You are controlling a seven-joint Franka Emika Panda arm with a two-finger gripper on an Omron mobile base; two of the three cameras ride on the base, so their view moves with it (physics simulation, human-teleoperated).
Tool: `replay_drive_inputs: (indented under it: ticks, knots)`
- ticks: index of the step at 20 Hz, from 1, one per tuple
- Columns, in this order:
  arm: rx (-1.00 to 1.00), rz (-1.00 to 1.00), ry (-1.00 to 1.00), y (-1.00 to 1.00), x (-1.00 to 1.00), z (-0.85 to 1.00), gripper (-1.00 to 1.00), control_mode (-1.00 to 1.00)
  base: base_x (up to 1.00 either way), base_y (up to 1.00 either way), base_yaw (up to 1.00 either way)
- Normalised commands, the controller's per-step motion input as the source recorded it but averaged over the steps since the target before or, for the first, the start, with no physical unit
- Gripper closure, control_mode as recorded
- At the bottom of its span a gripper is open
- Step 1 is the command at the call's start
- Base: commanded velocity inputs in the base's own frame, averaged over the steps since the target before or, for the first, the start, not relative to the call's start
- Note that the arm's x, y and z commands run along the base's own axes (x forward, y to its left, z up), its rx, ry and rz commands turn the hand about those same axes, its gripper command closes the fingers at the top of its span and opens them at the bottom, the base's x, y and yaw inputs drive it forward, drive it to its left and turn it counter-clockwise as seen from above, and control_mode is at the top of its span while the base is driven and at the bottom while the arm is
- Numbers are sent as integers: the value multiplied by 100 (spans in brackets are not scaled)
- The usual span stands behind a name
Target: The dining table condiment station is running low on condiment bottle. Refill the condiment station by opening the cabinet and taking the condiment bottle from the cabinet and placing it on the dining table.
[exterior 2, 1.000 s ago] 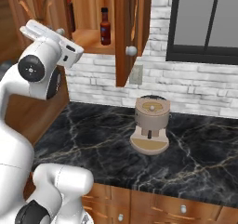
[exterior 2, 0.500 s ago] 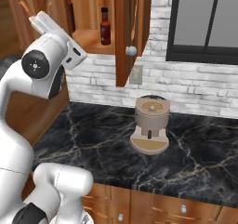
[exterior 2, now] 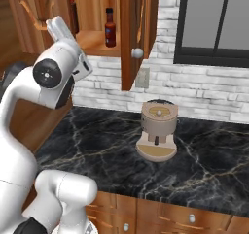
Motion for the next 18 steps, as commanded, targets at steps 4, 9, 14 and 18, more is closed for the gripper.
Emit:
replay_drive_inputs:
  ticks: [4,9,14,18]
  knots:
    - [9,0,9,8,38,-24,-100,-100,0,0,0]
    - [9,0,14,0,31,-4,-100,-100,0,0,0]
    - [10,2,17,0,27,0,-100,-100,0,0,0]
    - [11,1,9,0,24,-3,-100,-100,0,0,0]
